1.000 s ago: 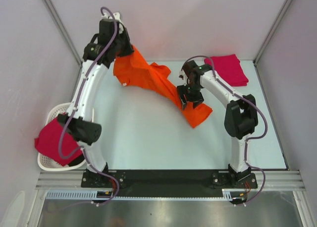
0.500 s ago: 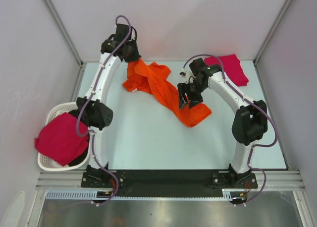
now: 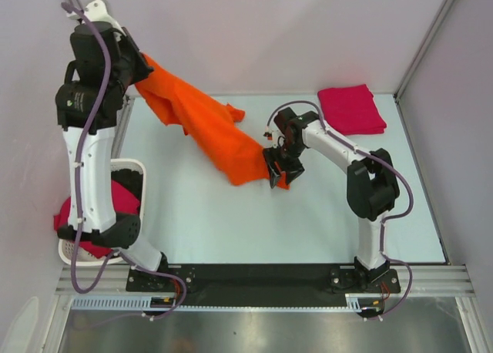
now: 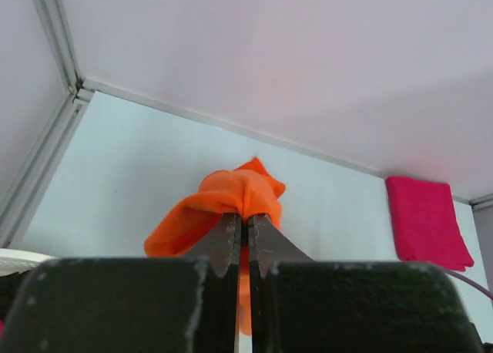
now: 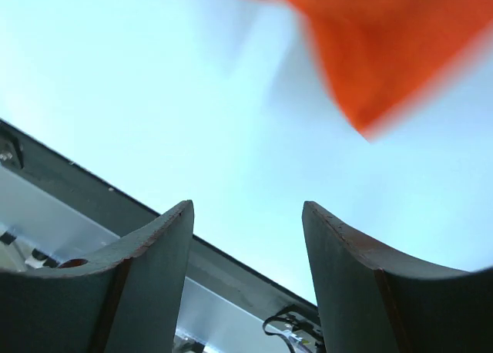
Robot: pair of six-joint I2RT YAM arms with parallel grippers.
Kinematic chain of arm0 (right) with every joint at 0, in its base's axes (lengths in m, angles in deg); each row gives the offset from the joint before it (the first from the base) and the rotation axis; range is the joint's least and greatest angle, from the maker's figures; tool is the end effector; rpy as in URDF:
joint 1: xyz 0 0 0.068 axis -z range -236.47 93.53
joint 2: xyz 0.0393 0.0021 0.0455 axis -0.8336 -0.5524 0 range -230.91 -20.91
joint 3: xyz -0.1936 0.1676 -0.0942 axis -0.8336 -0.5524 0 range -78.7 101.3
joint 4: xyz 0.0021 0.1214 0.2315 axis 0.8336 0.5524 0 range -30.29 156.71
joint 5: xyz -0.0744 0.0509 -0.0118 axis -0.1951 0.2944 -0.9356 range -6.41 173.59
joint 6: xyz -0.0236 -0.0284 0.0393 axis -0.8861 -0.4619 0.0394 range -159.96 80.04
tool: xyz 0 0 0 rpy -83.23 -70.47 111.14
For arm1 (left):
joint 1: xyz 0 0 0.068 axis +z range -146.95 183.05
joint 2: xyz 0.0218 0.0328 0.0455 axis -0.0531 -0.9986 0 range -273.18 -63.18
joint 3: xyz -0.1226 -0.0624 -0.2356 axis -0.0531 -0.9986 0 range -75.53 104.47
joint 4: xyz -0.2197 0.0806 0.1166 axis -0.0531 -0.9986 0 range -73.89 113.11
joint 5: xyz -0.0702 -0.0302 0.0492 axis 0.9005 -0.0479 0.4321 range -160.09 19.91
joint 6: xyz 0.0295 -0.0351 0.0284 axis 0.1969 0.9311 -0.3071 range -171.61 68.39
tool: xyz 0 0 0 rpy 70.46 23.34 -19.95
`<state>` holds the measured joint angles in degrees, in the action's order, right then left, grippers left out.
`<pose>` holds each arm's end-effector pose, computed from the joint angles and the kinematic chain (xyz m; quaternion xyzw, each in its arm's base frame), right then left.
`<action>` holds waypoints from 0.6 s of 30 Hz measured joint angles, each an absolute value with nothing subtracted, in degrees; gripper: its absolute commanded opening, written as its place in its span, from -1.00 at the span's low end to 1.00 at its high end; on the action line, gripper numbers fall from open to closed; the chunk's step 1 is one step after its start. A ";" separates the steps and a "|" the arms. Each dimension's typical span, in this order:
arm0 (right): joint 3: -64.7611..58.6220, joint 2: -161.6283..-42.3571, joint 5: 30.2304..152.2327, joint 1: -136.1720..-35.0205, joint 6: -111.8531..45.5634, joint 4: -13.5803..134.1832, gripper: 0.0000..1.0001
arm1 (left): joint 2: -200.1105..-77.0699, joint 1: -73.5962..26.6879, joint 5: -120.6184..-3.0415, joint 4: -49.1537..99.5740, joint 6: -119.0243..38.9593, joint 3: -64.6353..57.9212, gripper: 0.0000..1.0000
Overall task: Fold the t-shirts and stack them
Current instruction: Flatten out the tshirt
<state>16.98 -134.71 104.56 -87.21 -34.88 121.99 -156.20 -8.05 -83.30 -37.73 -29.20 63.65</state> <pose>0.3338 0.2133 0.2302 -0.2324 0.9520 0.1979 0.0225 0.2621 -0.0431 0.5679 -0.1475 0.7756 -0.0877 0.6075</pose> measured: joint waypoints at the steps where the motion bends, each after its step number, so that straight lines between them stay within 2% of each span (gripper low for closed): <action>1: 17.00 -134.71 104.04 -86.88 -34.88 122.01 0.28 | -155.37 -7.76 -83.96 -37.99 -29.31 63.65 -1.00; 5: 17.87 -134.71 101.24 -85.79 -34.75 122.21 0.27 | -153.16 -8.70 -84.33 -39.26 -29.90 64.19 -1.00; 11: 18.42 -130.80 95.71 -83.58 -34.59 119.63 0.27 | -152.04 -15.76 -82.08 -38.15 -31.69 67.10 -1.00; 14: 19.16 -127.10 94.03 -81.79 -34.42 117.81 0.26 | -154.16 -16.88 -76.31 -35.48 -30.84 69.00 -1.00; 18: 20.80 -123.80 90.38 -79.32 -34.16 115.91 0.28 | -163.54 -17.38 -64.79 -31.18 -27.69 74.01 -1.00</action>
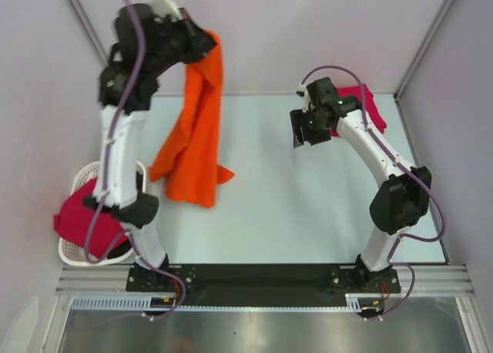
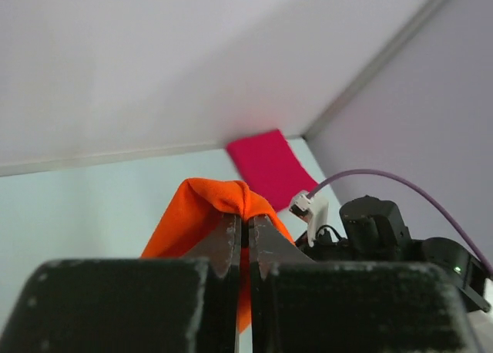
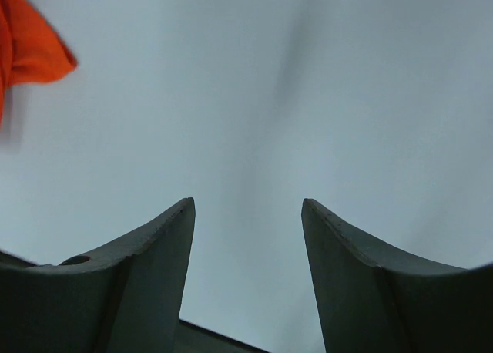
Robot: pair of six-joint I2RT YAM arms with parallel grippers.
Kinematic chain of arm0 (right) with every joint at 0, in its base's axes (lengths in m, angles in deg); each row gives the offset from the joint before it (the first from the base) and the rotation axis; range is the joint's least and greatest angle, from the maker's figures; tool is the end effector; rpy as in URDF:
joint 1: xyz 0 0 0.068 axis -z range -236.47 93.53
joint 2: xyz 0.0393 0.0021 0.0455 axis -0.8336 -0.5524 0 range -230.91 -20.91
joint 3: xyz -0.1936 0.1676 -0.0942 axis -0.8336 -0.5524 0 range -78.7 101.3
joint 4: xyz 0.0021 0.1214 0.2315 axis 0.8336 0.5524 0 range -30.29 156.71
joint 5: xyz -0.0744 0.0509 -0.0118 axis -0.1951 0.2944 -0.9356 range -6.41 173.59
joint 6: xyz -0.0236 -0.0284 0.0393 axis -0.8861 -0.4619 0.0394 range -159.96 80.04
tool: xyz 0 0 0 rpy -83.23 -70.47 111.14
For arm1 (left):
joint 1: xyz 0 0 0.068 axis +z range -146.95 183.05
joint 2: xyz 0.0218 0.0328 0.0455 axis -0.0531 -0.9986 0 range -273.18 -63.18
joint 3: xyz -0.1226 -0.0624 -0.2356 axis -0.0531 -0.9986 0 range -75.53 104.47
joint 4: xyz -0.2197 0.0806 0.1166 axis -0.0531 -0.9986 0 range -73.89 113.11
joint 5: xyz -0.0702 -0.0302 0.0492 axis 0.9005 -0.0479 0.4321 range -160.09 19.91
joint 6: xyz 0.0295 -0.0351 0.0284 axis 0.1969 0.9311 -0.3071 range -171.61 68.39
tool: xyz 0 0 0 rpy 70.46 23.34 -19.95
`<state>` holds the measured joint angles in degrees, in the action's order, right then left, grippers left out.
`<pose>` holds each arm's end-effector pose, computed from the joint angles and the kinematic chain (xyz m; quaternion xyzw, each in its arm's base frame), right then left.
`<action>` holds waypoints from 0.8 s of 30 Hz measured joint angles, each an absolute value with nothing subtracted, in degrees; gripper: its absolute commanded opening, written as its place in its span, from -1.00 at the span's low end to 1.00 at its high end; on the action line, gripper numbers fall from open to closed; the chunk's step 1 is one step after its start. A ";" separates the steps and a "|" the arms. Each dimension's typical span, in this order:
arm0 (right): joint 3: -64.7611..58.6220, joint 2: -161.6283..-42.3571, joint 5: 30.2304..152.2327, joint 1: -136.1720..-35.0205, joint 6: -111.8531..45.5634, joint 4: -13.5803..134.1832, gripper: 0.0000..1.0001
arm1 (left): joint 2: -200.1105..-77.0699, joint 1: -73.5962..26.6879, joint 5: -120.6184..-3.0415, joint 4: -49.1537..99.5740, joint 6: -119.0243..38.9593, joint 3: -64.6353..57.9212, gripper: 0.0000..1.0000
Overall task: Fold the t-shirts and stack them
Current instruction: Flatten out the tshirt
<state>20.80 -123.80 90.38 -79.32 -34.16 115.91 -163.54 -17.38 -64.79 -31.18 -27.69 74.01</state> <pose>0.3507 0.1523 0.3220 -0.1581 0.9504 0.1202 0.2395 0.2718 -0.1047 0.5881 0.0087 0.7377 -0.2860 0.6115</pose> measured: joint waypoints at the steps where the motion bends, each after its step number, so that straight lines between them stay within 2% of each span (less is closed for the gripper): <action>1: 20.80 -122.89 89.13 -78.75 -34.05 115.43 0.29 | -166.45 -17.66 -61.75 -29.82 -26.84 75.67 -1.00; 5: 20.52 -118.65 83.82 -77.03 -33.83 113.51 0.33 | -178.51 -21.20 -52.68 -25.45 -25.05 75.87 -1.00; 8: 19.71 -113.18 80.13 -75.43 -33.41 111.45 0.34 | -182.75 -26.87 -49.82 -26.15 -25.35 73.44 -1.00; 15: 15.14 -103.28 78.18 -72.02 -32.04 107.54 0.32 | -176.96 -40.29 -50.23 -24.84 -27.76 72.17 -1.00; 18: 12.12 -104.18 81.07 -72.83 -31.58 106.91 0.32 | -170.64 -35.22 -53.62 -24.62 -28.65 72.13 -1.00; 22: 11.42 -111.10 85.28 -76.63 -31.80 107.37 0.30 | -163.67 -20.29 -62.32 -24.86 -30.20 70.38 -1.00; 24: 12.04 -115.93 87.14 -78.91 -32.21 108.50 0.30 | -161.70 -15.89 -66.67 -25.93 -30.73 67.84 -1.00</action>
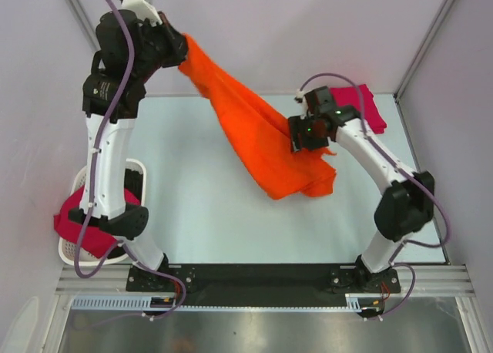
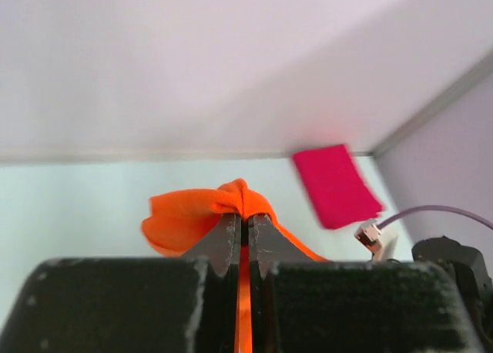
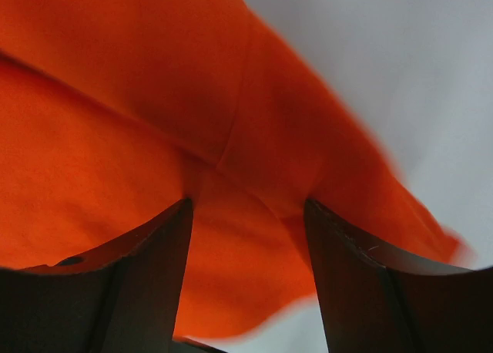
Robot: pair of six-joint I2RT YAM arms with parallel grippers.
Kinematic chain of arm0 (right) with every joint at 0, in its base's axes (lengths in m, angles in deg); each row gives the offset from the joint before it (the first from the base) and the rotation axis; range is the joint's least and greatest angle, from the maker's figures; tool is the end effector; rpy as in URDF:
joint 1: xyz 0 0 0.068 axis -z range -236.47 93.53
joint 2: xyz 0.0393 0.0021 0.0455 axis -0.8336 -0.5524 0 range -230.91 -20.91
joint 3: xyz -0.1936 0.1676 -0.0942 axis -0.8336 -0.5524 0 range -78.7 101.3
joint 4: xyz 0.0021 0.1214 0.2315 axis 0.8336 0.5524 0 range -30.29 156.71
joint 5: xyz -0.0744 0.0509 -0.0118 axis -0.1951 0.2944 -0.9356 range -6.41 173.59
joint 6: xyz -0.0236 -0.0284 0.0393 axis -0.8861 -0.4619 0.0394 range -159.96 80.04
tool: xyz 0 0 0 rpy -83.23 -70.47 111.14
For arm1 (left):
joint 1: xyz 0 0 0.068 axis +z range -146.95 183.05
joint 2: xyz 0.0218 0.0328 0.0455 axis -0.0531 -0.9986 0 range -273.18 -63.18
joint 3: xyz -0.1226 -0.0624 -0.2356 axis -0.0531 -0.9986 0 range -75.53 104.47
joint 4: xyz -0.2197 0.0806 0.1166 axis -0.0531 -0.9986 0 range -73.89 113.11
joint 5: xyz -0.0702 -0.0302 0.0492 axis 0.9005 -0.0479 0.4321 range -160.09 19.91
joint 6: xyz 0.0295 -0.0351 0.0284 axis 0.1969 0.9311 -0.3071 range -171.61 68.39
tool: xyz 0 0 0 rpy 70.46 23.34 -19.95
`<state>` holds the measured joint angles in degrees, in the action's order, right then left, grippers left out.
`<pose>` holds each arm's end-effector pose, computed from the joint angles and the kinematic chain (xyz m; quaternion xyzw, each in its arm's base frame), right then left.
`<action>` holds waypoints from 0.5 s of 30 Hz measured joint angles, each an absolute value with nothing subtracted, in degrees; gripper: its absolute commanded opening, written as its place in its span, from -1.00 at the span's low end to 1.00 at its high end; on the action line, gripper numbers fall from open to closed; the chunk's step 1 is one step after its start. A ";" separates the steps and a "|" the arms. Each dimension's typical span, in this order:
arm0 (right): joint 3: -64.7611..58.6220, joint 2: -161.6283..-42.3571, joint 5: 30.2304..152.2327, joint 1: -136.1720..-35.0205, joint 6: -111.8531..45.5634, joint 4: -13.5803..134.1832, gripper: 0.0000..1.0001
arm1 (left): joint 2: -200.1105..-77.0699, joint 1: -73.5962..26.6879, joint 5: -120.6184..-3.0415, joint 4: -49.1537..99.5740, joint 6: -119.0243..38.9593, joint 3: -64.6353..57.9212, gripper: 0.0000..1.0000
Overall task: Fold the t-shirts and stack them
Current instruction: Flatten out the tshirt
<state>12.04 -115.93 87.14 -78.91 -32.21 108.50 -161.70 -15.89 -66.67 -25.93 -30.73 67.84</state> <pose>0.3297 0.1385 0.3305 -0.1309 0.9390 0.1109 0.2980 0.2828 -0.0993 0.5819 0.0079 0.7323 -0.2523 0.6324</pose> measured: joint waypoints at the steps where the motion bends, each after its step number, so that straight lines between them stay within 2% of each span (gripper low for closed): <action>1: 12.71 -118.36 87.80 -79.89 -32.52 109.20 0.30 | -161.09 -14.52 -68.73 -26.74 -30.97 66.36 -1.00; 8: 19.62 -131.58 91.12 -84.22 -34.27 113.49 0.31 | -159.87 -10.10 -75.59 -33.73 -31.30 50.73 -1.00; 15: 20.95 -134.16 92.23 -83.58 -34.48 115.32 0.33 | -161.84 -10.91 -78.63 -41.08 -31.21 35.19 -1.00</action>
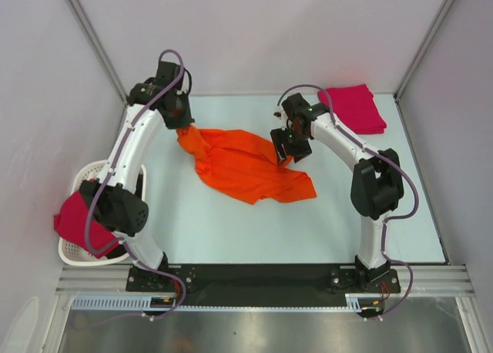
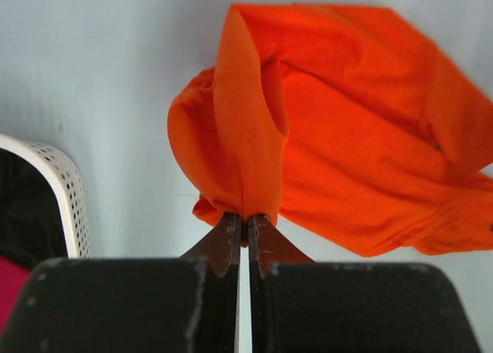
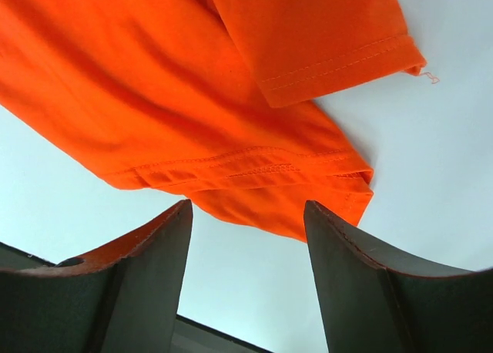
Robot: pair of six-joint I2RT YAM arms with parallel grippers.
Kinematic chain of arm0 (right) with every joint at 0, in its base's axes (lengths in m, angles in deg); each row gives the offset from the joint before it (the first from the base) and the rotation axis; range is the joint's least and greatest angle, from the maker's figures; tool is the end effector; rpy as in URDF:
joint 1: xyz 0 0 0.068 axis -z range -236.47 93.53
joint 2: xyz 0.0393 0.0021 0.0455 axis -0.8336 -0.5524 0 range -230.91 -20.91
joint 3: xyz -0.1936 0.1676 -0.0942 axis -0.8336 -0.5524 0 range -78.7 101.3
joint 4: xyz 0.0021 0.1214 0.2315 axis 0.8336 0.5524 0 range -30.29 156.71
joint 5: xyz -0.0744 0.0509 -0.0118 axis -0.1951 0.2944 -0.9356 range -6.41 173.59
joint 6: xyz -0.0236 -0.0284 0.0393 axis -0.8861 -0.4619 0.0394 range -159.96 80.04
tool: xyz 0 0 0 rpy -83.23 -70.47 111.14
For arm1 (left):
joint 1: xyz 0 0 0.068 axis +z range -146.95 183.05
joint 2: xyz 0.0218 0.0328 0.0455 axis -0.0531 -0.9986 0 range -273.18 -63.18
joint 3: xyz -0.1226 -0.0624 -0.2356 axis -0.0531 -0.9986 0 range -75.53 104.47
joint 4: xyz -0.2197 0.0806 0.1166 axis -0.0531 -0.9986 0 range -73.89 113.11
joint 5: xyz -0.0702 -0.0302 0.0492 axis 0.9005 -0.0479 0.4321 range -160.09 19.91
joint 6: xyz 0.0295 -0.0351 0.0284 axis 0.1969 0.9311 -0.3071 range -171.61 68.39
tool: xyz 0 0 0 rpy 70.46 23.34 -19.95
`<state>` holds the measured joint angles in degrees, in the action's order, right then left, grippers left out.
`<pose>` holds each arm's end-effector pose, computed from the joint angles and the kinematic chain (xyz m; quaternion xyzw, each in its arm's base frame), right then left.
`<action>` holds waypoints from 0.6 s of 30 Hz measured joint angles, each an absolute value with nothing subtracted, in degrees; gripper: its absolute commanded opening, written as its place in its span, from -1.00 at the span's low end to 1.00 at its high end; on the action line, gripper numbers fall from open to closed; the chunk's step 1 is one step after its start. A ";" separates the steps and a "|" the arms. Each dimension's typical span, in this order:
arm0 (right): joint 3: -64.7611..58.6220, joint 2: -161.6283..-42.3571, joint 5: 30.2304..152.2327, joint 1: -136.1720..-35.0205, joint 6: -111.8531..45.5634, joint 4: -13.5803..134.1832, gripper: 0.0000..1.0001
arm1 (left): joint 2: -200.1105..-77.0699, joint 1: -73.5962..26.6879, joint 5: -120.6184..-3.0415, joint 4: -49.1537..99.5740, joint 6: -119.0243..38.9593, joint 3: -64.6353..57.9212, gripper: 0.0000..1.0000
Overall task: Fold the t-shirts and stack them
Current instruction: Flatten out the tshirt
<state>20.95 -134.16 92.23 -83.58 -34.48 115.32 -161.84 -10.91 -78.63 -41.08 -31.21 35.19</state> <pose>0.3671 0.1939 0.2547 -0.1973 0.9608 0.1217 0.1519 0.3447 -0.0802 0.3982 -0.0771 0.9404 -0.0283 0.3300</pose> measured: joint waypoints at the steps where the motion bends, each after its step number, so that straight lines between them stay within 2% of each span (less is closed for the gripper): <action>1: 20.95 -134.16 92.21 -83.47 -34.48 115.41 0.33 | -161.97 -11.13 -78.98 -41.58 -31.19 33.49 -1.00; 8: 17.37 -134.16 86.92 -81.64 -33.98 116.37 0.33 | -162.47 -11.43 -83.83 -43.09 -30.62 32.48 -1.00; 14: 13.98 -134.38 82.97 -74.03 -32.91 117.83 0.31 | -162.05 -9.49 -87.87 -45.19 -25.59 26.67 -1.00; 16: 13.98 -134.38 82.90 -71.80 -32.87 117.64 0.30 | -161.55 -8.51 -88.20 -46.13 -23.97 22.08 -0.22; 17: 13.98 -134.38 82.97 -70.75 -32.78 117.59 0.29 | -161.42 -7.81 -88.31 -47.24 -22.92 19.21 0.30; 18: 13.98 -134.38 83.12 -70.05 -32.69 117.59 0.30 | -161.42 -7.35 -88.31 -48.03 -22.66 17.14 0.98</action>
<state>13.98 -134.38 83.12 -70.05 -32.69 117.59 -161.42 -7.35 -88.31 -48.03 -22.66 17.14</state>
